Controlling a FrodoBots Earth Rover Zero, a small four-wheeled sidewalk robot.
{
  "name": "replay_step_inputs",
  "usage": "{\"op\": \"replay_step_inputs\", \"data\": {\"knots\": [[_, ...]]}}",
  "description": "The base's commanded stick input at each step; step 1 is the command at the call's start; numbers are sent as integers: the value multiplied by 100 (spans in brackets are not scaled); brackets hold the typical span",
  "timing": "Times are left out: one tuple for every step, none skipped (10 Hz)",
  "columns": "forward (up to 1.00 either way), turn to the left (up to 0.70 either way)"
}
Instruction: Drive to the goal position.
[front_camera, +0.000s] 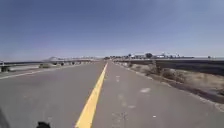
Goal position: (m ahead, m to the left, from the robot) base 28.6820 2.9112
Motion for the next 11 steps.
{"op": "replay_step_inputs", "data": {"knots": [[85,0],[85,0],[85,0],[85,0],[85,0],[85,0],[85,0],[85,0],[85,0],[85,0],[85,0]]}}
